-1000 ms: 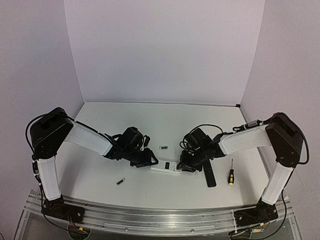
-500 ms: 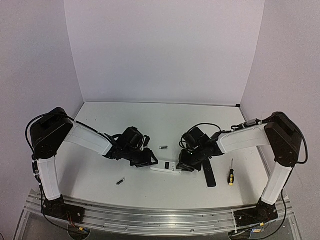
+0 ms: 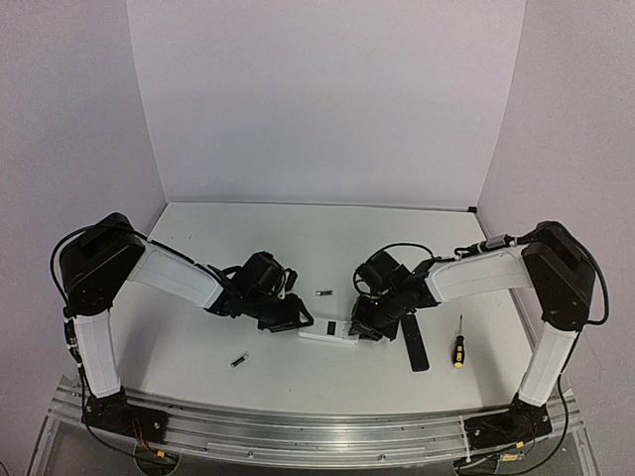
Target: Unload the batteries from the remote control
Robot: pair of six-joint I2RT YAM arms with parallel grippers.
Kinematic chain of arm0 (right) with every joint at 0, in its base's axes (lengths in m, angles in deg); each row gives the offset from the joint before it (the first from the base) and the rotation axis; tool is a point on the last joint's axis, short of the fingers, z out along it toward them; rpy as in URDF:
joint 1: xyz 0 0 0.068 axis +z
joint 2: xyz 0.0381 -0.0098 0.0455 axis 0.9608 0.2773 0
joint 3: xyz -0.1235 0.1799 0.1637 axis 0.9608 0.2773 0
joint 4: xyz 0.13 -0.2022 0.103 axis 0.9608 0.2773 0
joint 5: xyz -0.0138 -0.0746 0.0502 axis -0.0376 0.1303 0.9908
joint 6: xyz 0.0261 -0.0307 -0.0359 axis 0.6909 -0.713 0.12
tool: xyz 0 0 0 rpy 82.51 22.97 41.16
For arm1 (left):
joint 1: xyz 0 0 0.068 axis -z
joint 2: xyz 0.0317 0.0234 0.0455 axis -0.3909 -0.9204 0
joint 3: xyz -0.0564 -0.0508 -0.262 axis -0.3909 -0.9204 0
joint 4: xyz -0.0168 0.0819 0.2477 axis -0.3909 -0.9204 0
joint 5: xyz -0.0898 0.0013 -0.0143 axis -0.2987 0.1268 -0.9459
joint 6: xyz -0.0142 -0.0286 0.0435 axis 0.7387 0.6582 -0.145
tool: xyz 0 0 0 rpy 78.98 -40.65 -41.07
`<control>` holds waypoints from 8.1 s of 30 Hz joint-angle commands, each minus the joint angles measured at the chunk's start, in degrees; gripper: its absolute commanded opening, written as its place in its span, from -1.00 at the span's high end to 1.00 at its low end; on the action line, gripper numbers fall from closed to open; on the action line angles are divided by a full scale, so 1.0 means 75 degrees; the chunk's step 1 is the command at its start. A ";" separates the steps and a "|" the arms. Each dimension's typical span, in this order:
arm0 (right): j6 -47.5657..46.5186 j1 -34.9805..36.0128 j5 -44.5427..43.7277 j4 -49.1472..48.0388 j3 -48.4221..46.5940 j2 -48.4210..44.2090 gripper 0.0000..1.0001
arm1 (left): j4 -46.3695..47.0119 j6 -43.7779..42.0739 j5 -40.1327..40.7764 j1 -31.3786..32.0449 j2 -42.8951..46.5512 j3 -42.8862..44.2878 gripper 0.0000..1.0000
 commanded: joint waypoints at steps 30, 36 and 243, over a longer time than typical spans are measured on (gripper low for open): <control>0.1455 0.0264 -0.1862 -0.1846 0.1216 0.0716 1.00 | -0.1439 -0.0082 -0.0075 0.0334 -0.0668 -0.0206 0.27; 0.0518 0.0261 -0.1401 -0.0291 0.0315 0.1096 1.00 | -0.1544 -0.0171 -0.0052 0.0334 -0.0646 -0.0102 0.27; -0.4359 0.0486 0.5514 -0.5005 -0.0298 -0.2625 0.85 | 0.5200 0.0022 -0.0760 0.0440 0.5275 -0.2037 -0.69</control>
